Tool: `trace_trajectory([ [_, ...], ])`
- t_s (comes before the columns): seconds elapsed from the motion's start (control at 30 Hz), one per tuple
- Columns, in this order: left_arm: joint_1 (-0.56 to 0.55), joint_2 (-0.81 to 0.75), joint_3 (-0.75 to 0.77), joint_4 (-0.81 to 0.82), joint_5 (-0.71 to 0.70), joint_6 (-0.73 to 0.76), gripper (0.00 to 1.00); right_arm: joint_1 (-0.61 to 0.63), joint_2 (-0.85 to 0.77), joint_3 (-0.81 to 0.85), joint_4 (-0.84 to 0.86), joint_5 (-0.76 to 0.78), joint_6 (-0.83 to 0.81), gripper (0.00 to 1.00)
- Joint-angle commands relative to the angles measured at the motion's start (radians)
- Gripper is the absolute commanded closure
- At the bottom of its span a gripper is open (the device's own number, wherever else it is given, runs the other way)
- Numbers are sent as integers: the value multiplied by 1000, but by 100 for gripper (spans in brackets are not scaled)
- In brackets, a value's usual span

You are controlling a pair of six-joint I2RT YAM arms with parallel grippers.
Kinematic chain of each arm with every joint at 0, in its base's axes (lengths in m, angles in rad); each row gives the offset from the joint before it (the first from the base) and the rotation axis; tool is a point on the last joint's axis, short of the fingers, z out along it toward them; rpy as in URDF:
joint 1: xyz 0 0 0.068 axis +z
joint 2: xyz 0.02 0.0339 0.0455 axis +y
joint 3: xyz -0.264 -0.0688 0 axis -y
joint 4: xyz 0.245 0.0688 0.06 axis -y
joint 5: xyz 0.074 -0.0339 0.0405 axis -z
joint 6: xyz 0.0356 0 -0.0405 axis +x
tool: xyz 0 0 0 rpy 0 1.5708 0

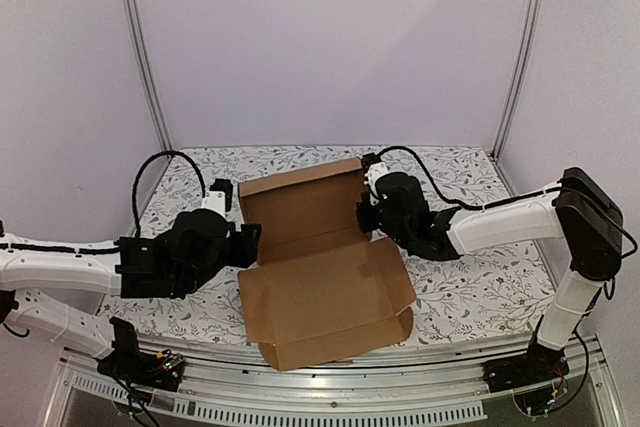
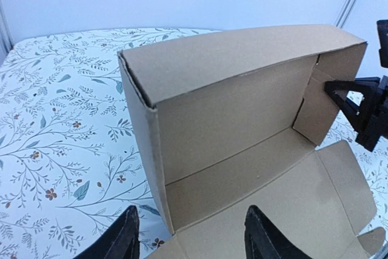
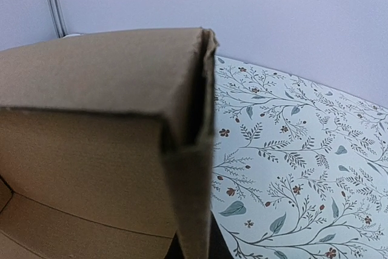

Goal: Fold the paper box

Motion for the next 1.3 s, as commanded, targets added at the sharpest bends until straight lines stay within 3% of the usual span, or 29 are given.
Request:
trace_trajectory([
  [0.0,-16,-142,7,-204,88,3,42,-45,35,-8,120,-127,-53,100],
  [0.17,6,-278,62,-300,96,39,44,-68,65,-62,298,-258,-130,100],
  [0.3,60,-290,115,-259,184,109,45,-73,78,-90,369,-373,-186,100],
  [0.5,151,-151,262,-221,355,196,53,-74,81,-120,404,-510,-265,100],
  [0.67,267,-1,383,-157,625,191,76,-74,81,-135,404,-616,-295,100],
  [0.87,288,222,539,-94,786,195,100,-74,103,-144,427,-623,-287,100],
  [1.27,298,453,628,-7,901,139,100,-74,165,-170,537,-621,-248,100],
])
